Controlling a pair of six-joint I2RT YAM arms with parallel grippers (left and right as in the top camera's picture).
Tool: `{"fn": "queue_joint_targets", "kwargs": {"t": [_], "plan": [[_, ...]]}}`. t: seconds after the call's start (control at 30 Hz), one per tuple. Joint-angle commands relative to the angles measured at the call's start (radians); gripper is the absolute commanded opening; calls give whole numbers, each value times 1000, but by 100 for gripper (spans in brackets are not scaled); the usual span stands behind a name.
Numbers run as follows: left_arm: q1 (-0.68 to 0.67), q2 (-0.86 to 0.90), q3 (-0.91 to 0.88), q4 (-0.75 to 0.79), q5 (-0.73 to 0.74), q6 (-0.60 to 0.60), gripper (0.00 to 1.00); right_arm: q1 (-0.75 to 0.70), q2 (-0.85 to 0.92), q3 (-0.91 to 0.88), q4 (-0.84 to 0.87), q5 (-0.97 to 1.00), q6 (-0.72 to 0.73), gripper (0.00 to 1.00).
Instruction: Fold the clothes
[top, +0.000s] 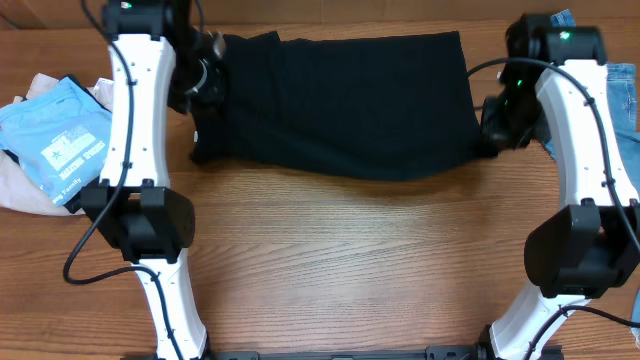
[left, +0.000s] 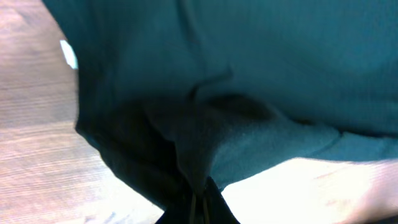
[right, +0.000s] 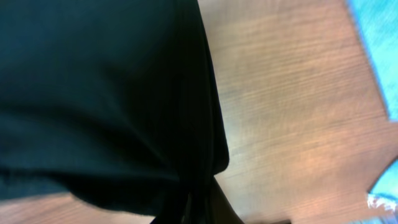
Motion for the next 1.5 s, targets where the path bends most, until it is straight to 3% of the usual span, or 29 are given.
{"fn": "queue_joint_targets", "kwargs": {"t": [0.0, 0.3, 0.6, 0.83, 1.17, 1.4, 1.47], "plan": [[-13, -16, -81, -5, -3, 43, 4, -24, -1, -77, 3, 23, 5, 4], [-16, -47, -417, -5, -8, 43, 4, -28, -14, -219, 5, 14, 31, 4], [-21, -126, -623, -4, -23, 33, 4, -39, -128, -407, 57, -21, 49, 4], [-22, -286, -814, 47, -50, -8, 4, -72, -253, -550, 126, -50, 62, 4], [-22, -486, -1073, 132, -53, -59, 4, -151, -375, -579, 110, -77, 79, 4], [-14, -507, -1086, 344, -116, -147, 4, -150, -378, -579, 196, -95, 76, 4], [-9, -507, -1086, 448, -169, -235, 4, -150, -378, -579, 255, -100, 75, 4]]}}
